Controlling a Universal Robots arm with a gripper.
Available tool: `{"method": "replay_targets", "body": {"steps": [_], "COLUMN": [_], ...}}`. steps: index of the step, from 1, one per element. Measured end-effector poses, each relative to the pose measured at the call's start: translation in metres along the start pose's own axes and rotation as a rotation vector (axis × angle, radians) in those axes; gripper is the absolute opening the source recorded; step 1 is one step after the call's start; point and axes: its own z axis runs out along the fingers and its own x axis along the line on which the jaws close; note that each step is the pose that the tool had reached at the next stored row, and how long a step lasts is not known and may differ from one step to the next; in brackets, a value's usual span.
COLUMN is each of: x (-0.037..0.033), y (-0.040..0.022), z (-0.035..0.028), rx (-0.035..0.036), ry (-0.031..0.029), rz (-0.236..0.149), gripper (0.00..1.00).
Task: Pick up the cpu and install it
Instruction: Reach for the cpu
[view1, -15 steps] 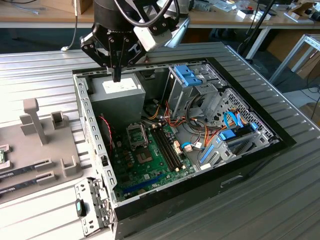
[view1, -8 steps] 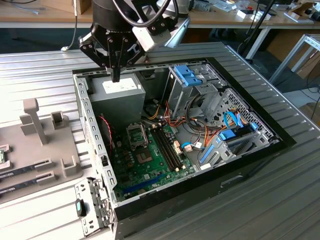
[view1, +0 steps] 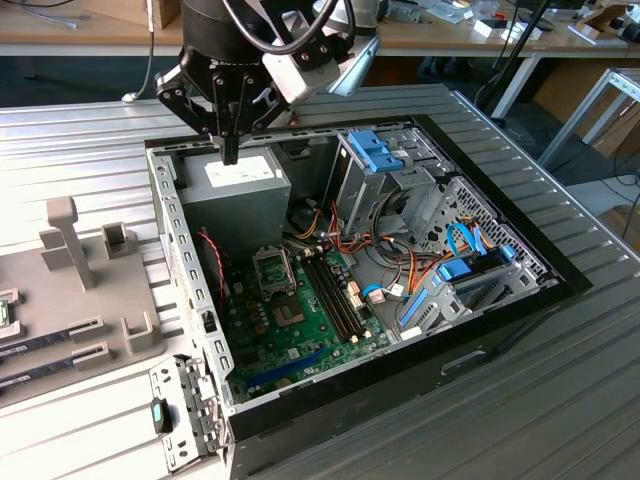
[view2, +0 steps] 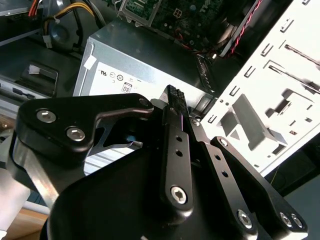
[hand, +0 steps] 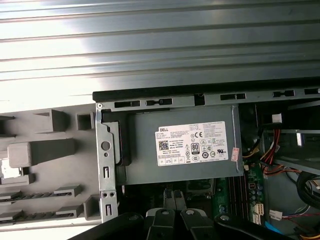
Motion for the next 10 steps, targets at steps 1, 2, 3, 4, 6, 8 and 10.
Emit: {"method": "replay_targets", "body": {"steps": [1, 2, 3, 4, 6, 8, 10], "x": [0.0003, 0.0005, 0.0007, 0.0009, 0.0013, 0.0018, 0.0022], "y": [0.0000, 0.0000, -0.0001, -0.0001, -0.0001, -0.0001, -0.0002], "z": [0.0000, 0.0000, -0.0001, -0.0001, -0.0001, -0.0001, -0.0001], "rx": [0.0000, 0.0000, 0.0001, 0.0001, 0.0001, 0.0001, 0.0000], "ry": [0.0000, 0.0000, 0.0000, 0.0000, 0.0000, 0.0000, 0.0000], "rz": [0.000, 0.000, 0.000, 0.000, 0.000, 0.000, 0.000], "gripper": [0.11, 0.11, 0.11, 0.11, 0.11, 0.11, 0.11]}}
